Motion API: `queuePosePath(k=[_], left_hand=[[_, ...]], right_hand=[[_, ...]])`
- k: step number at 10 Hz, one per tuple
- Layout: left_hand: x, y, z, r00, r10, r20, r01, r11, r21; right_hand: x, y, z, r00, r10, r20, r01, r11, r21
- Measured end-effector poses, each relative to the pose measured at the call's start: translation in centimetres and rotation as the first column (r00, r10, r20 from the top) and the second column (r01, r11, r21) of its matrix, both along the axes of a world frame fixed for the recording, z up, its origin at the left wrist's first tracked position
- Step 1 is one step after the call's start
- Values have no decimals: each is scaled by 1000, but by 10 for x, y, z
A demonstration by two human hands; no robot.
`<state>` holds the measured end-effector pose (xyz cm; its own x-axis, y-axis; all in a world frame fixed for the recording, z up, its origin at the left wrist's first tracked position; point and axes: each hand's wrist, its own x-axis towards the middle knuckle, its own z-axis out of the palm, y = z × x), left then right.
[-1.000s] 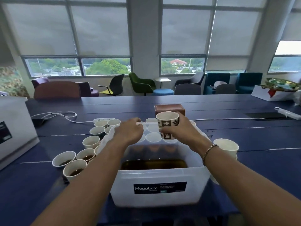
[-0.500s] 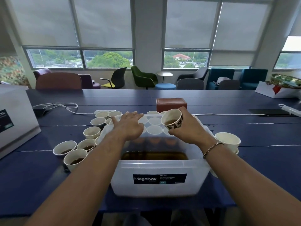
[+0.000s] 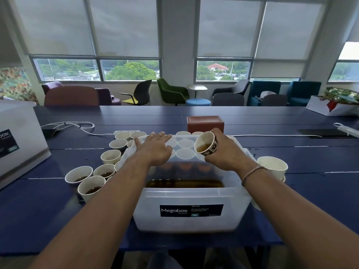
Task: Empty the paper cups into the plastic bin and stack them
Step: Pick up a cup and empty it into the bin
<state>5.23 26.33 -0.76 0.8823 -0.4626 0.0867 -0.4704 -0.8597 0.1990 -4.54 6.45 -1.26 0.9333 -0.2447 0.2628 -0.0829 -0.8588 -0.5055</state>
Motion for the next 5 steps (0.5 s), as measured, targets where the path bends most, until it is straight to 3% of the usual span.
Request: queuePosePath(k=[5], left_hand=[[0, 0, -1, 1000, 0, -2, 0, 1000, -1]], right_hand=[[1, 2, -3, 1000, -5, 4, 6, 993, -118]])
